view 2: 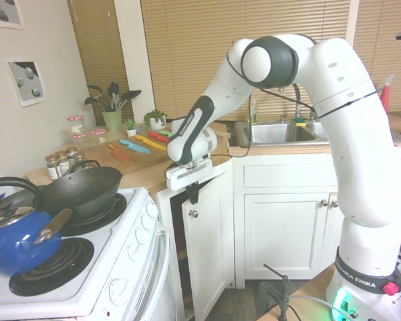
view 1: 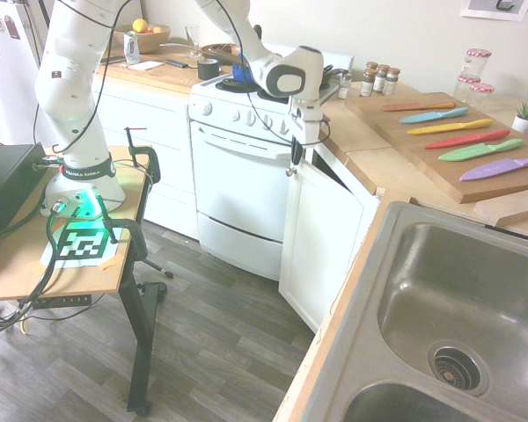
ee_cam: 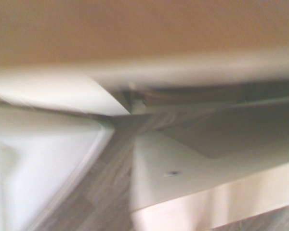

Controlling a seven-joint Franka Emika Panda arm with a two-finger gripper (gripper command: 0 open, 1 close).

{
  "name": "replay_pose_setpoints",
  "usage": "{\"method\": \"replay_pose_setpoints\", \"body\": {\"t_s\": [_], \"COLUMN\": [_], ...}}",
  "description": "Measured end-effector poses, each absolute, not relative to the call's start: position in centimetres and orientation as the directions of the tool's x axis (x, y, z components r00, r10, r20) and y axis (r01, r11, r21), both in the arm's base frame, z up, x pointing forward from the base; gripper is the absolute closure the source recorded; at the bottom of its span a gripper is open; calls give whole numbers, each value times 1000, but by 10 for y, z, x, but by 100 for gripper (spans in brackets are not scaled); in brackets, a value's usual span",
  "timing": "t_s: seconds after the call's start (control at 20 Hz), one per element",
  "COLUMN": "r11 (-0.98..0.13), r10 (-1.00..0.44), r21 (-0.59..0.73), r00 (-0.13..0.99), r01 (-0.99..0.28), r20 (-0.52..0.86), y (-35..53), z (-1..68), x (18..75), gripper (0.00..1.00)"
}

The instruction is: Close the cabinet

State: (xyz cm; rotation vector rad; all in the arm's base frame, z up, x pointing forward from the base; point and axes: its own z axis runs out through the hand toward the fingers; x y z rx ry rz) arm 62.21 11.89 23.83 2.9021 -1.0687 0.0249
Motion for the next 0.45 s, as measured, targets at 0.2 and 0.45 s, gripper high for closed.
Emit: {"method": "replay_pose_setpoints", "body": {"t_s": [0.2, 0.45], "r11": [-757, -734], "r10": [-651, -679], "r21": [27, -42], "r00": [758, 730], "r01": [-653, -678], "r20": [41, 77], "y": [122, 35], "z": [253, 260], "x": [626, 589], "gripper": [100, 100]}}
